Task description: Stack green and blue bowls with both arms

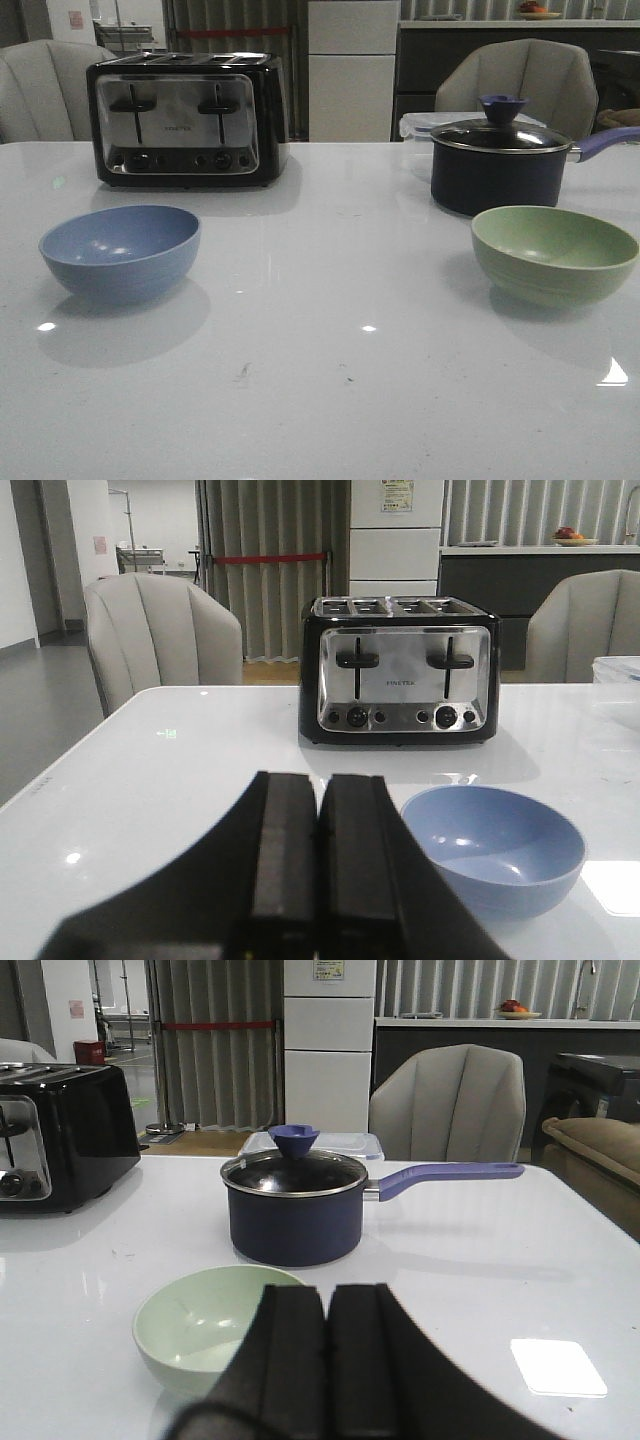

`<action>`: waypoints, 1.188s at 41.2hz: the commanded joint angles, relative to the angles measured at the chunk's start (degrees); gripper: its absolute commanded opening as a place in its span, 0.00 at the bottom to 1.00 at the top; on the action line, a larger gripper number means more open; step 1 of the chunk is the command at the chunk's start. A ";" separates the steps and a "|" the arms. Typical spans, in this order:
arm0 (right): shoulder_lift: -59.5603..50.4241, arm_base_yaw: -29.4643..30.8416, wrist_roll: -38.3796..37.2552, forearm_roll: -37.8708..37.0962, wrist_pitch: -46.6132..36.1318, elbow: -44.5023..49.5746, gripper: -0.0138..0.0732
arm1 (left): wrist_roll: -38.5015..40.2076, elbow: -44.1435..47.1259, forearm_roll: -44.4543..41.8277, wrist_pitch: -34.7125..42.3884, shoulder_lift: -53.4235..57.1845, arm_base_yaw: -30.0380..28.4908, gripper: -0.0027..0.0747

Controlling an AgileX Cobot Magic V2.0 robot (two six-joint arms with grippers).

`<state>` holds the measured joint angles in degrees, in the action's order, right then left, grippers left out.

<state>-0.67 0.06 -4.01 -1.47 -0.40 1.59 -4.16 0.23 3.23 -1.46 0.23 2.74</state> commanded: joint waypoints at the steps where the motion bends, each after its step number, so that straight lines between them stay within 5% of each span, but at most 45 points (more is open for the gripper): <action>1: -1.00 0.26 -0.07 -0.39 -5.32 -0.18 0.19 | 0.58 0.17 0.39 4.81 1.14 0.24 0.15; 38: -1.01 0.26 -0.07 -0.39 -8.90 -1.14 0.19 | 0.46 -0.03 -0.18 6.99 1.14 0.24 0.15; 49: -0.35 0.26 -0.07 -0.39 8.56 -16.86 0.19 | 0.46 -12.61 0.34 0.86 0.49 0.24 0.15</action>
<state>-0.67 0.06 -4.01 -1.47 7.43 -8.41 -4.16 -5.64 3.13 -1.90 0.23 2.74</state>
